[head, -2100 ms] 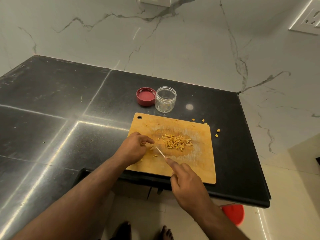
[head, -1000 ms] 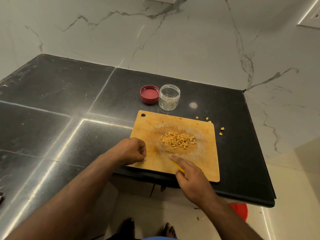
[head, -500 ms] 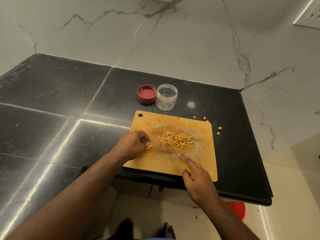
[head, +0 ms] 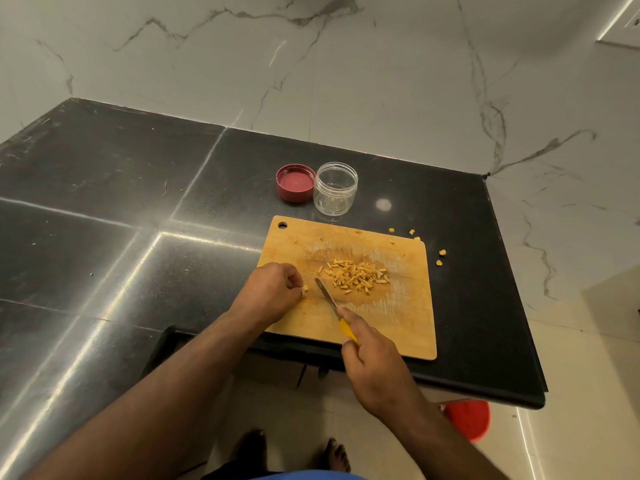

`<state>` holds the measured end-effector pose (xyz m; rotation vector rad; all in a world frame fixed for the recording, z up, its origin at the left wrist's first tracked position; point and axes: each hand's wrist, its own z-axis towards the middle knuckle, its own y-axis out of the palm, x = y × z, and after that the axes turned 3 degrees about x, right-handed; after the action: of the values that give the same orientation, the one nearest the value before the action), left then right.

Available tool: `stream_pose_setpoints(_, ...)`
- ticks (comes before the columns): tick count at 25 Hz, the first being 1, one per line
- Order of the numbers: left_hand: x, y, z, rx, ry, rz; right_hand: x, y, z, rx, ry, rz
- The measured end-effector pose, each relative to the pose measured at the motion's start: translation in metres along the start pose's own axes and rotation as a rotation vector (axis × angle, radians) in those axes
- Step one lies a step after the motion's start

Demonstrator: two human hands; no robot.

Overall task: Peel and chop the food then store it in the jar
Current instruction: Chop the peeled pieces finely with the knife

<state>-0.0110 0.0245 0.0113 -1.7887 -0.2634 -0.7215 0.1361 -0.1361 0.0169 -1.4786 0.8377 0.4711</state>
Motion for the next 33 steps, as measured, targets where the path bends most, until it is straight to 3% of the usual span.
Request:
stream_pose_setpoints(13, 0.005, 0.002, 0.001, 0.023, 0.006, 0.023, -0.015, 0.019, 0.008, -0.073, -0.069, -0.229)
stream_pose_setpoints(23, -0.001, 0.008, 0.002, 0.037, 0.019, 0.003, -0.012, 0.006, -0.014, 0.021, -0.061, -0.152)
stream_pose_setpoints(33, -0.003, 0.008, 0.001, 0.054, 0.005, -0.043, -0.021, 0.022, 0.010, -0.035, -0.069, -0.176)
